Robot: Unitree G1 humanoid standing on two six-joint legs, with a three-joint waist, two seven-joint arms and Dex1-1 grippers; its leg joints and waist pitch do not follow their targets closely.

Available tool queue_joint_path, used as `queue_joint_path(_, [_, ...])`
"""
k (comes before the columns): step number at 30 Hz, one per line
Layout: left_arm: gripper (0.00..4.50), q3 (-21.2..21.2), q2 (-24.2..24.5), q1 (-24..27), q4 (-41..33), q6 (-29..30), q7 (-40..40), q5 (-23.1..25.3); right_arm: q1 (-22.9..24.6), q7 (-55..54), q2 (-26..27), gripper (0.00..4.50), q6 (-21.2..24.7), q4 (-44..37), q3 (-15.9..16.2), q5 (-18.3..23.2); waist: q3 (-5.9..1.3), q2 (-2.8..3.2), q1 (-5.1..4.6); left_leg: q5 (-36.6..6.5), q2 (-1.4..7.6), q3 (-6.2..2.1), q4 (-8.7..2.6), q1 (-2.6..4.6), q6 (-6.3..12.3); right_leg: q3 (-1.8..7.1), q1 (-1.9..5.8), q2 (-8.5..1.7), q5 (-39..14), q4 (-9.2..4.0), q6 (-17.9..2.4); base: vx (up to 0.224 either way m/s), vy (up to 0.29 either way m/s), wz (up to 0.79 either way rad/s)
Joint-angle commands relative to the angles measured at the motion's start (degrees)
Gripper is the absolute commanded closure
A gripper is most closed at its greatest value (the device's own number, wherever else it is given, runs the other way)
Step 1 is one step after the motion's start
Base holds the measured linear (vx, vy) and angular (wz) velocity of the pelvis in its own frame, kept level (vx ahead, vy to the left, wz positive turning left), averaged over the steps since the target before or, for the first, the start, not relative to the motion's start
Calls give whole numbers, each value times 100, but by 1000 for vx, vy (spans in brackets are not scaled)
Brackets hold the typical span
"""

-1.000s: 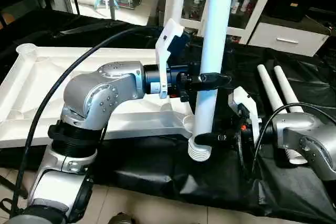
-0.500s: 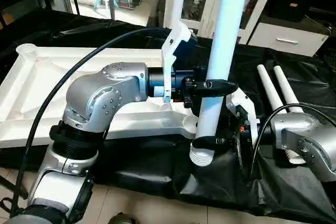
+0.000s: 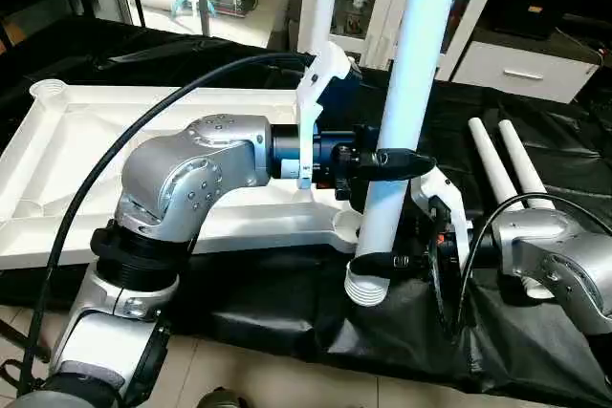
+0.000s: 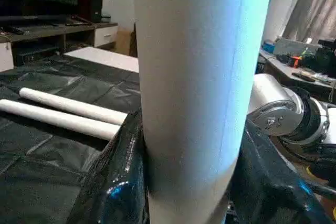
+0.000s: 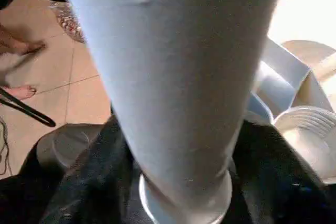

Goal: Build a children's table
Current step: Pick table leg

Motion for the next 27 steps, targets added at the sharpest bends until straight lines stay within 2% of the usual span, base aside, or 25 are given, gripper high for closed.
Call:
queue_joint_path(1, [273,-93,-37,-173,-73,-61,-61,13,34,-30,-33,222,-57,-51,9,-66,-418,10,9,-983,268,-119,-410,137,-162,181,284,-270,-1151,-348,-1103,0,0,0])
queue_joint_path(5, [273,-74,-57,-177,-59,-57,-60,4,56,-45,6,247,-95,-33,-26,-50,-418,8,11,-981,267,-117,-410,132,-152,180,289,-274,-1130,-346,-1119,0,0,0])
queue_joint_path(13, [273,-93,-25,-163,-44,-46,-20,61,97,-49,39,255,-159,-32,-80,-36,-419,19,11,-989,265,-120,-410,135,-158,179,288,-265,-1094,-342,-1124,0,0,0])
queue_joint_path(14, [238,-62,-25,-170,9,13,71,88,103,-74,59,256,-198,-26,-106,-42,-419,39,13,-998,264,-122,-412,132,-163,181,291,-269,-1089,-338,-1130,0,0,0])
queue_joint_path(15, [238,-62,-24,-170,9,13,73,89,103,-75,59,256,-199,-26,-106,-42,-417,31,11,-1017,262,-119,-412,130,-166,181,291,-268,-1107,-348,-1126,0,0,0])
queue_joint_path(17, [203,-46,19,-181,21,89,38,52,105,-101,76,256,-225,-13,-138,-43,-421,31,10,-1042,261,-122,-412,135,-174,179,293,-265,-1127,-348,-1123,0,0,0])
queue_joint_path(20, [193,65,24,-216,18,188,14,-82,101,-190,128,258,-273,15,-226,-46,-419,45,11,-1069,262,-126,-416,140,-197,177,287,-268,-1153,-345,-1130,0,0,0])
queue_joint_path(27, [124,148,119,-203,32,149,-84,-104,45,-299,158,259,-253,43,-475,85,-421,54,17,-1085,257,-127,-419,137,-216,175,293,-262,-1071,-339,-1155,0,0,0])
